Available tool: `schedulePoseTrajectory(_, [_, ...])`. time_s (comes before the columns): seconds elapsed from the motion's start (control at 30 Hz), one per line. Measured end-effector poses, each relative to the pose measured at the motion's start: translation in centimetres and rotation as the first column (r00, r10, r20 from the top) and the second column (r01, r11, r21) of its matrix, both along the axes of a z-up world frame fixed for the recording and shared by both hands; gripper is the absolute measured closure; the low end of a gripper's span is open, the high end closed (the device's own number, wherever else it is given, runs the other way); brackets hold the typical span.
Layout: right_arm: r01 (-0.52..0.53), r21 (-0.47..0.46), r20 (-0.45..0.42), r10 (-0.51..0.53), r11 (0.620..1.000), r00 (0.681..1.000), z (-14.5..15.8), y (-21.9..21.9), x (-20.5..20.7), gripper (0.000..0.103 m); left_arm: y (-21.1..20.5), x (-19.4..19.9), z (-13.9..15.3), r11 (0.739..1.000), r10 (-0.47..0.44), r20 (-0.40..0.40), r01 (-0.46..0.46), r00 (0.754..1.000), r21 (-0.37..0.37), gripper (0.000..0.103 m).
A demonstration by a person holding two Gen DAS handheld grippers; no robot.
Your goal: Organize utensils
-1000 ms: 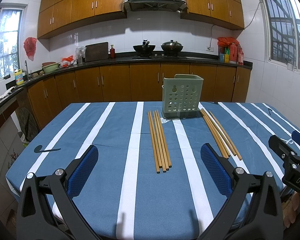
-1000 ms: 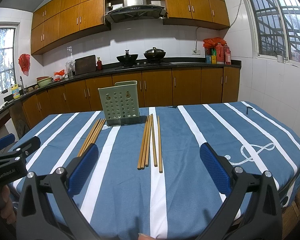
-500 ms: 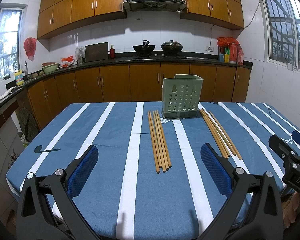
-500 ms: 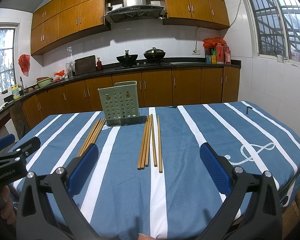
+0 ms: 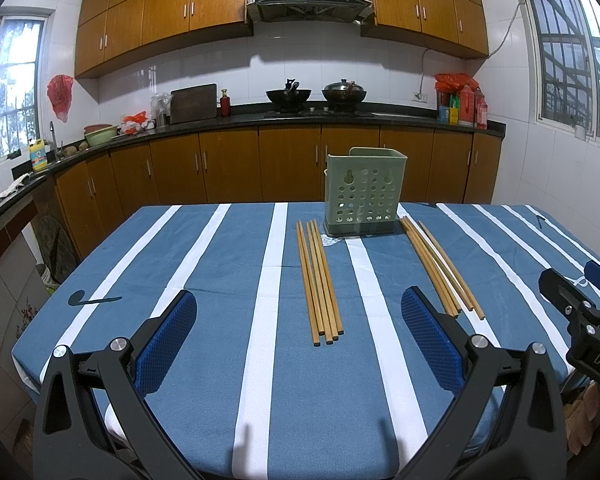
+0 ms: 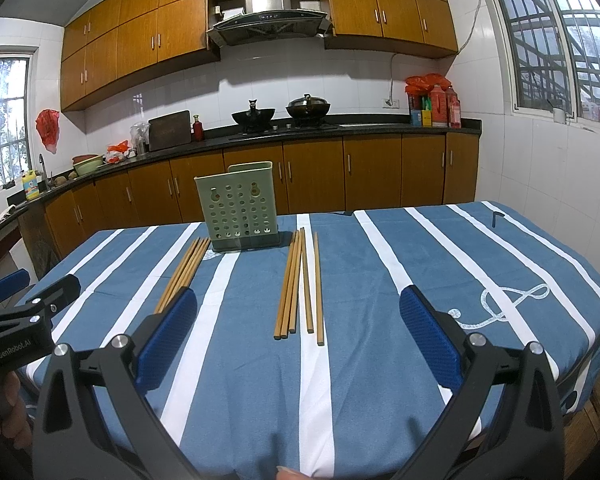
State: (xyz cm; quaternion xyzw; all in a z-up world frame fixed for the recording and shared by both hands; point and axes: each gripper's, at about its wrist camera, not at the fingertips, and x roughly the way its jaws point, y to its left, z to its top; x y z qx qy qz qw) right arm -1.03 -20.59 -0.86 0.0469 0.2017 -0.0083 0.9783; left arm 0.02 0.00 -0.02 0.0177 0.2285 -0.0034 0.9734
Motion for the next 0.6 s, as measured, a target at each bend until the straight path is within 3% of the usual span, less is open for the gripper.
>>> schedulePoseTrajectory(0.23, [0.004,0.017,-0.029,-0.004,1.000,1.000,-0.3,0.0,1.4,0.004,0.0,1.0,-0.3,1.000,0.015,-0.023,-0.014,1.000,0.019,0.002])
schedulePoseTrajectory(0.33, [0.008,0.024,-0.071,-0.007,1.000,0.997,-1.0,-0.7,2.5,0.004,0.3,2.2,-1.5,1.000,0.019,-0.071,-0.017,0.997,0.019,0.002])
schedulePoseTrajectory(0.5, [0.032,0.050,-0.233,-0.020,0.998,0.972,-3.2,-1.4,6.1,0.005,1.2,4.3,-2.8,0.999,0.039,-0.166,-0.039,0.985,0.002,0.002])
schedulePoseTrajectory(0.6, [0.053,0.076,-0.335,-0.024,0.996,0.942,-4.9,-2.1,8.6,0.016,2.1,5.9,-3.9,0.998,0.047,-0.238,-0.054,0.970,-0.022,0.002])
